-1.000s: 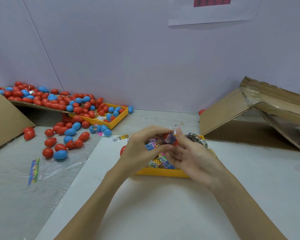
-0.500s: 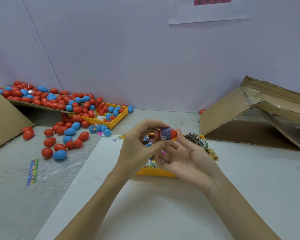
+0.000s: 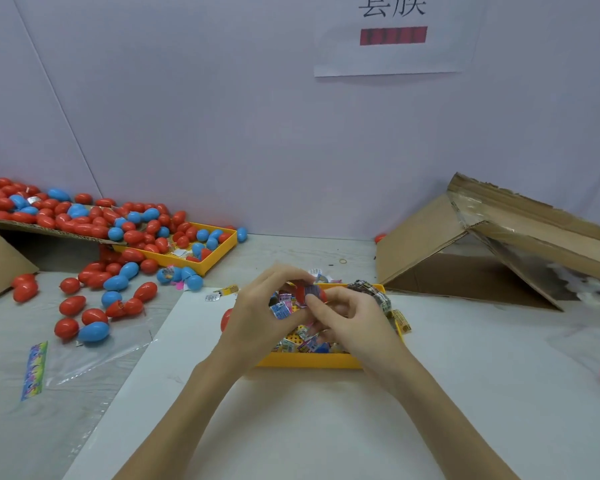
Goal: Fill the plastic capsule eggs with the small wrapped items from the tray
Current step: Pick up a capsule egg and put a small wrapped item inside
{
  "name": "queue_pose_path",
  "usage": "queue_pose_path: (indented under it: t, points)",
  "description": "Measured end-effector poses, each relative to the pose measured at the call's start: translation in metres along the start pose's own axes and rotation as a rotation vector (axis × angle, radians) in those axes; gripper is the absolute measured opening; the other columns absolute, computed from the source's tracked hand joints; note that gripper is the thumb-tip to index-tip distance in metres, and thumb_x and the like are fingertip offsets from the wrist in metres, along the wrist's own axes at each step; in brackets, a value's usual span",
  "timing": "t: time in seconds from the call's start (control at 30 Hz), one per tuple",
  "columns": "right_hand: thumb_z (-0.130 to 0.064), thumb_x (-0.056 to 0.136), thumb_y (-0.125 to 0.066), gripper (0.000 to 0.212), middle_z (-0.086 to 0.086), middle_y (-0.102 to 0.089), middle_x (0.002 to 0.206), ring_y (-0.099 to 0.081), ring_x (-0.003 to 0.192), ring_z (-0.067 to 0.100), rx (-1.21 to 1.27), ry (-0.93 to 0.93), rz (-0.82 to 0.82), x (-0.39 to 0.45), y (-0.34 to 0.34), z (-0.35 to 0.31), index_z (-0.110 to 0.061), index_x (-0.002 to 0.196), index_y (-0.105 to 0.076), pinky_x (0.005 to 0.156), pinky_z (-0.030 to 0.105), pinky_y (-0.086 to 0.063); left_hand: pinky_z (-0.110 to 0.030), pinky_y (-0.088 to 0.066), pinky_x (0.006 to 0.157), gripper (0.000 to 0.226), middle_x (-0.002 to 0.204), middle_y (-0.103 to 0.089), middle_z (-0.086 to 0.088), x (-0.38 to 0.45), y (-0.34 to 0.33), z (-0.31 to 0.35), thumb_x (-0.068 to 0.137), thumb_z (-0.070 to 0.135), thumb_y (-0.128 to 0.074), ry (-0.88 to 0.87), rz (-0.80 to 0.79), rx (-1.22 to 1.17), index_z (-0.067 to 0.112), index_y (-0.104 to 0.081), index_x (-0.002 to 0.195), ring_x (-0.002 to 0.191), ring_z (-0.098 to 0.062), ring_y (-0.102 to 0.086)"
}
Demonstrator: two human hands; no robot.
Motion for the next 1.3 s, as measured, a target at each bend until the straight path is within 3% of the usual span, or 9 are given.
queue_pose_path:
  t: [0.1,0.2,0.27,0.4,0.53,0.67,0.9,1.1,1.3]
  points:
    - [-0.040,0.092,-0.069,0.039,0.009,-0.076,0.084,-0.070,0.072,0.017,0.187,-0.126,0.073,0.009,0.022,0.006,-0.003,0.102,-0.074,0.062,0.024,-0.057,-0.014,-0.050,0.094,0.077,0.132,-0.058,0.011,-0.002,0.001,-0.011,0.075,0.039,-0.084,0.122,0.025,-0.094,0.017,-0.049,0.140,0.121,-0.005,-0.057]
    - [-0.043,0.096,-0.063,0.044,0.008,-0.070,0.086,-0.066,0.068,0.015,0.731,-0.124,0.113,0.031,0.070,-0.023,-0.001,0.108,-0.071,0.061,0.024,-0.056,-0.011,-0.050,0.087,0.063,0.124,-0.060,0.011,-0.002,0.015,-0.019,0.080,0.040,-0.076,0.172,0.136,-0.075,0.020,-0.052,0.136,0.114,-0.003,-0.058]
    - [-0.054,0.101,-0.049,0.055,0.010,-0.068,0.090,-0.065,0.070,0.017,0.906,-0.028,0.204,0.044,0.115,-0.050,-0.004,0.115,-0.069,0.063,0.027,-0.055,-0.010,-0.051,0.083,0.050,0.117,-0.063,0.006,0.001,0.021,-0.020,0.085,0.034,-0.072,0.153,0.174,-0.016,0.018,-0.058,0.130,0.109,-0.003,-0.060]
    - [-0.062,0.104,-0.025,0.072,0.013,-0.067,0.095,-0.062,0.075,0.019,0.625,-0.075,0.318,0.049,0.142,-0.049,-0.005,0.123,-0.066,0.063,0.028,-0.050,-0.007,-0.050,0.079,0.032,0.099,-0.067,0.006,-0.001,0.029,-0.020,0.090,0.025,-0.067,0.160,0.253,0.032,0.016,-0.063,0.120,0.097,-0.001,-0.062]
    - [-0.029,0.110,-0.043,0.039,0.008,-0.068,0.085,-0.062,0.064,0.012,0.334,-0.080,0.277,0.037,0.108,-0.012,-0.001,0.110,-0.069,0.056,0.022,-0.051,-0.006,-0.048,0.075,0.017,0.094,-0.068,0.006,-0.004,0.038,-0.039,0.095,0.014,-0.067,0.232,0.299,0.083,0.016,-0.067,0.112,0.093,-0.002,-0.062]
    - [-0.015,0.108,-0.046,0.029,0.008,-0.068,0.071,-0.059,0.053,0.011,0.081,0.094,0.277,0.025,0.077,-0.004,-0.003,0.099,-0.071,0.048,0.019,-0.046,-0.017,-0.051,0.074,0.010,0.098,-0.066,0.004,-0.013,0.042,-0.071,0.099,0.012,-0.062,0.422,0.268,0.220,0.020,-0.065,0.105,0.087,-0.008,-0.061]
    - [-0.019,0.106,-0.052,0.018,-0.005,-0.067,0.069,-0.062,0.053,0.022,-0.460,0.381,0.220,0.008,0.039,-0.016,-0.022,0.099,-0.068,0.055,0.042,-0.057,-0.035,-0.039,0.103,0.026,0.131,-0.059,-0.008,-0.033,0.075,-0.121,0.099,0.004,-0.057,0.666,0.246,0.551,0.010,-0.066,0.123,0.126,-0.024,-0.047]
    - [-0.015,0.104,-0.055,0.017,-0.006,-0.066,0.065,-0.061,0.052,0.013,-0.598,0.433,0.170,0.006,0.024,-0.013,-0.022,0.096,-0.068,0.053,0.024,-0.049,-0.037,-0.039,0.106,0.030,0.137,-0.057,-0.006,-0.034,0.078,-0.133,0.100,0.010,-0.057,0.661,0.138,0.695,0.011,-0.063,0.129,0.129,-0.024,-0.048]
    - [-0.014,0.103,-0.057,0.015,-0.006,-0.066,0.065,-0.064,0.060,0.011,-0.654,0.452,0.172,0.006,0.020,-0.013,-0.018,0.096,-0.069,0.056,0.020,-0.049,-0.038,-0.037,0.114,0.041,0.155,-0.046,-0.010,-0.039,0.105,-0.153,0.105,0.018,-0.051,0.763,0.157,0.759,0.007,-0.050,0.145,0.141,-0.027,-0.043]
Point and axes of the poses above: each hand's wrist, its own x-axis towards the middle knuckle, its own y-axis out of the back of the hand, z = x × y, the point moved 8 cm from there along x, towards the middle knuckle
